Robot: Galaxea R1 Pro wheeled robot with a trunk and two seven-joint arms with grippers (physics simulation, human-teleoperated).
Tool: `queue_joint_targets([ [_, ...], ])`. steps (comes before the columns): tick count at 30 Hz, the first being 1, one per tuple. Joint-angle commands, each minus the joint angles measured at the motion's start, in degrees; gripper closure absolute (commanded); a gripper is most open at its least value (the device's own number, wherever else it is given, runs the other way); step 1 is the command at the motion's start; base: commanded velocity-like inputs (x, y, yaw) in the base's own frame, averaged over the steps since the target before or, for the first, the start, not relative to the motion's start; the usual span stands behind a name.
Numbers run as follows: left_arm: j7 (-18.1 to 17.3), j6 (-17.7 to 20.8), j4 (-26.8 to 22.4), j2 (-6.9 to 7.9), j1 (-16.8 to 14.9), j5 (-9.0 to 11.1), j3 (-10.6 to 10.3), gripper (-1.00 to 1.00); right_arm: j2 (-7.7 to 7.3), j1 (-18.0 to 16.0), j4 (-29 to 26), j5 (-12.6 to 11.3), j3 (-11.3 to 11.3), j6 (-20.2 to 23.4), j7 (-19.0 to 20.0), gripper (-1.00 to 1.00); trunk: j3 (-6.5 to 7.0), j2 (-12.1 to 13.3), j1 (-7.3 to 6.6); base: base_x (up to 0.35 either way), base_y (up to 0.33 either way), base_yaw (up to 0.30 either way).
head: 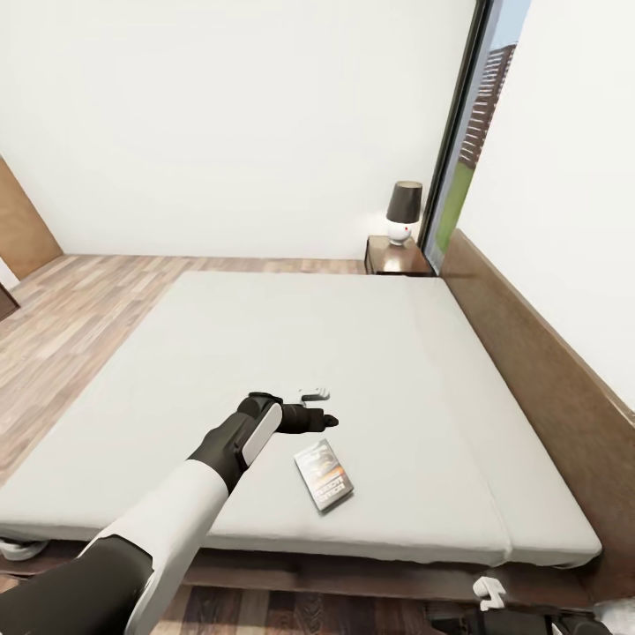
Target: In the bedroom, move the book from the bed onto either nightstand, and place the two sandals side by side next to the bed.
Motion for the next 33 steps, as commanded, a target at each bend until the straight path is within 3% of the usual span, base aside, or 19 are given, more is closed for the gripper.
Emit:
queue_joint_targets([
  [1, -0.25, 0.21, -0.03, 0.00, -0.04, -0.26, 0.01, -1.00, -0.02, -0.05, -0.01, -0.44, 0.02, 0.60, 0.13, -1.00, -0.09, -0.11, 0.03, 0.000, 0.000, -0.136],
  [12, -0.25, 0.21, -0.03, 0.00, -0.04, -0.26, 0.03, -1.00, -0.02, -0.03, -0.01, -0.44, 0.02, 0.60, 0.12, -1.00, -0.07, -0.11, 0.03, 0.000, 0.000, -0.055],
  [22, -0.25, 0.21, -0.03, 0.00, -0.04, -0.26, 0.06, -1.00, -0.02, -0.03, -0.01, -0.44, 0.02, 0.60, 0.12, -1.00, -0.07, -0.11, 0.03, 0.000, 0.000, -0.222],
  [33, -0.25, 0.21, -0.03, 0.00, -0.04, -0.26, 0.03, -1.00, -0.02, -0.03, -0.01, -0.43, 0.02, 0.60, 0.11, -1.00, -0.07, -0.11, 0.03, 0.000, 0.000, -0.023],
])
